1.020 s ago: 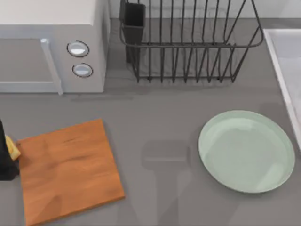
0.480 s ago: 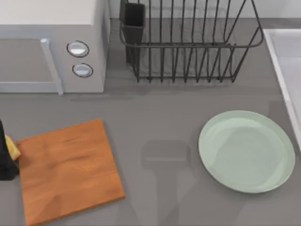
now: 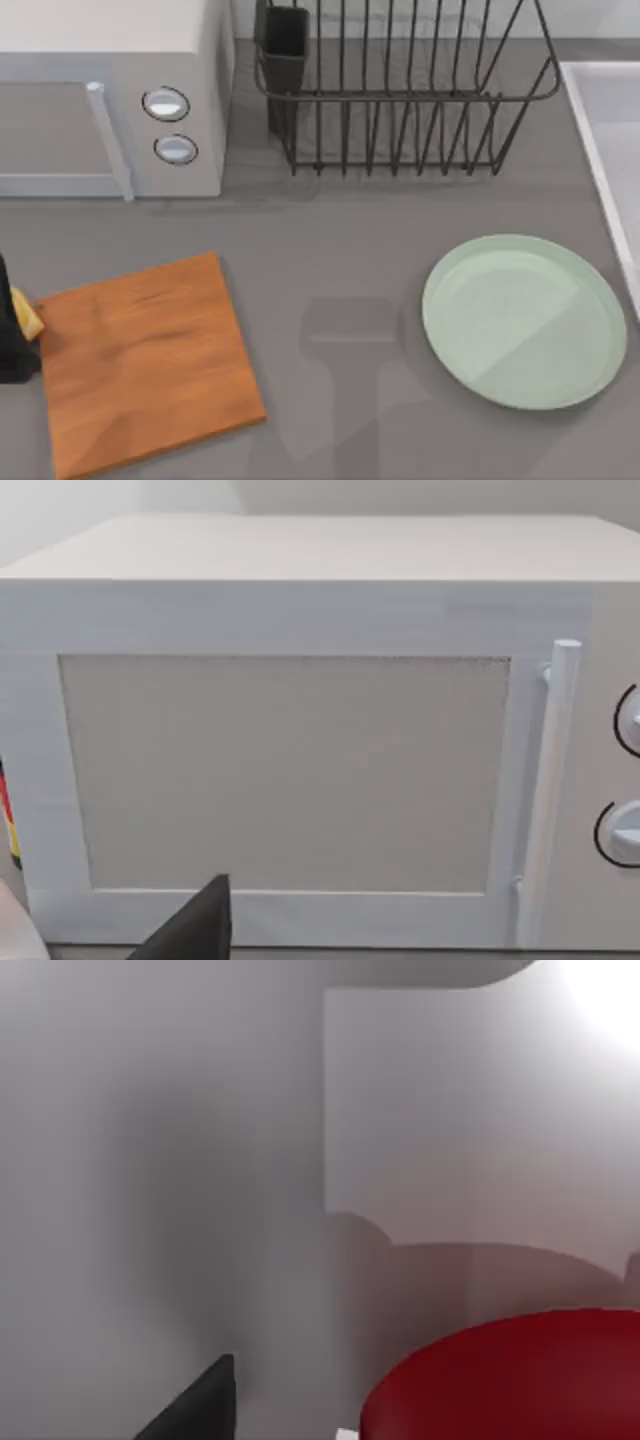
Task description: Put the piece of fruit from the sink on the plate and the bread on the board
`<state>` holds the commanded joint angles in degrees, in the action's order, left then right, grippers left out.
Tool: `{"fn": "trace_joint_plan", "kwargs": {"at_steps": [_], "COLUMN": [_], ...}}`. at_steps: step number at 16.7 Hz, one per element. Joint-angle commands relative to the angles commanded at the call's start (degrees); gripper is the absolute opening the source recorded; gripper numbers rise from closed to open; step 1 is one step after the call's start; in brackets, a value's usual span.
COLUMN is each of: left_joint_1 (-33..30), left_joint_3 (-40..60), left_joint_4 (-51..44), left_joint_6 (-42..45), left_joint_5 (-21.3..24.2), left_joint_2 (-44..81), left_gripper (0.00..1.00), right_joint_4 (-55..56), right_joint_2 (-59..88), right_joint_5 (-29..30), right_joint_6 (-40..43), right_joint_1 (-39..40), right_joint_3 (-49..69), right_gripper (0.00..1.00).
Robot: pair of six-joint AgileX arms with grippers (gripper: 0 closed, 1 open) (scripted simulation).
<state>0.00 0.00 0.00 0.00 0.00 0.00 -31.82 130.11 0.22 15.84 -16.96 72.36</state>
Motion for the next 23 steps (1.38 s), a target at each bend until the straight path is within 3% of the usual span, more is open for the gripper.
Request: {"fn": "trace_joint_plan", "kwargs": {"at_steps": [7,20,23], "left_joint_1": [0.0,0.0,0.0], "left_joint_3": [0.0,0.0,0.0], "left_joint_4": [0.0,0.0,0.0], "left_joint_6": [0.0,0.0,0.0], "left_joint_5": [0.0,0.0,0.0], "left_joint_2": [0.0,0.0,0.0], "left_gripper": [1.0,1.0,1.0], "right_joint_4": [4.1,4.1,4.1], "right_joint_2": [2.9,2.9,2.9], "right_joint_5": [0.0,0.0,0.0], "right_joint_6": [-0.1,-0.1,-0.1], "right_joint_1": [0.0,0.0,0.0], "right_joint_3": [-1.7,-1.7,-1.7], "right_gripper": [1.0,0.02,0.0]}}
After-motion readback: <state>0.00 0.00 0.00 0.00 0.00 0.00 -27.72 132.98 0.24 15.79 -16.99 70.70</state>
